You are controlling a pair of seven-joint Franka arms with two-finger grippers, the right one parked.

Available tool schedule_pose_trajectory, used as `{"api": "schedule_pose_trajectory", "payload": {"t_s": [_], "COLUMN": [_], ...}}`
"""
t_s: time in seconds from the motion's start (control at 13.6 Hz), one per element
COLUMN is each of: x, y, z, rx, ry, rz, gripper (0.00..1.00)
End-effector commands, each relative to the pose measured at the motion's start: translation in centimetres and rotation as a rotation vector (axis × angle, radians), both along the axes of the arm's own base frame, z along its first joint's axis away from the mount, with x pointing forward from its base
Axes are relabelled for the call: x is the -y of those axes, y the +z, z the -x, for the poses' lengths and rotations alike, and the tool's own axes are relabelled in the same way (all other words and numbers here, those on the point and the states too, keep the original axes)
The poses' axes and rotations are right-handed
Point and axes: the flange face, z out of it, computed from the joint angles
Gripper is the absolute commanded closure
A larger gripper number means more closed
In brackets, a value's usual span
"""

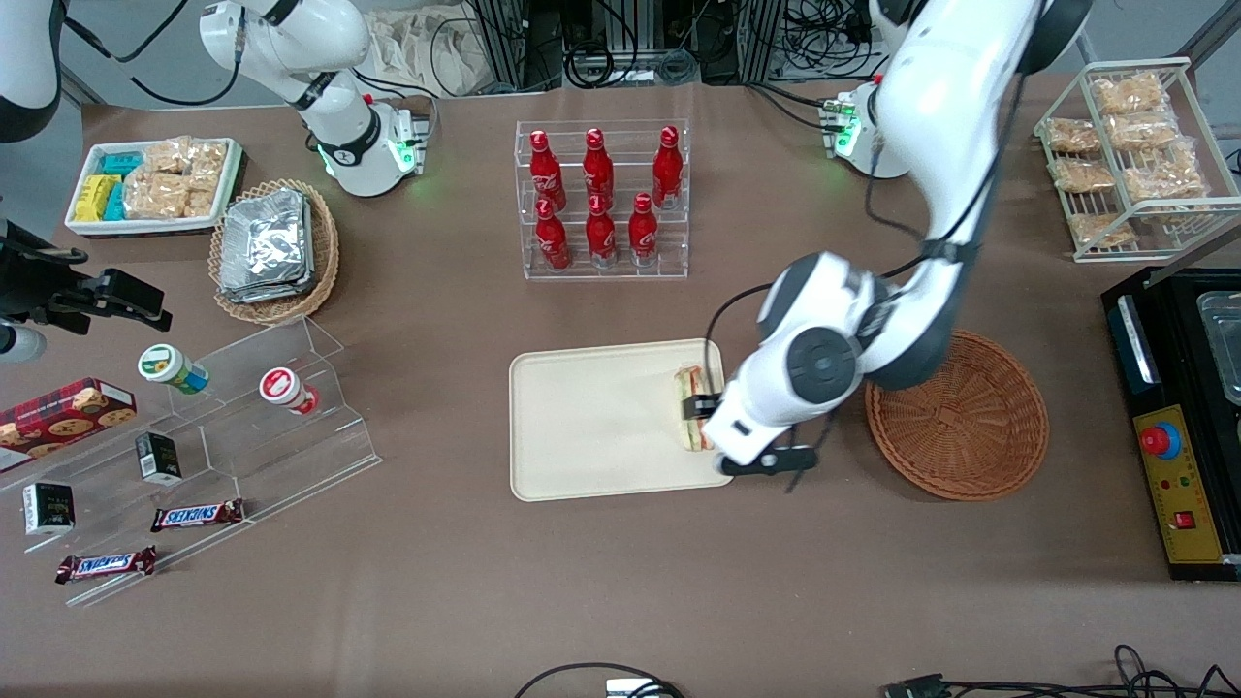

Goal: Place sandwich from basket to tray

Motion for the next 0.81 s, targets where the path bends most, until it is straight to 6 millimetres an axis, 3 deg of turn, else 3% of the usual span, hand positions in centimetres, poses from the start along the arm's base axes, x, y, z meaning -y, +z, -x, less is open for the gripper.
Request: {"api": "schedule_pose_trajectory", "payload": {"t_s": [0.0,0.22,0.44,0.73], "x": [-5.8,-12.4,-17.1,-26.1], "y": [7.0,13.5,18.4,21.3], "z": [0.9,1.8,4.0,5.7], "rx": [-0.006,0.015,-0.004,-0.061], "ry": [-0.019,0.001,-0.054,-0.114], "rz": [-0.024,-0.084,-0.097,-0.142], "gripper": [0.01,0.01,0.01,0.01]}}
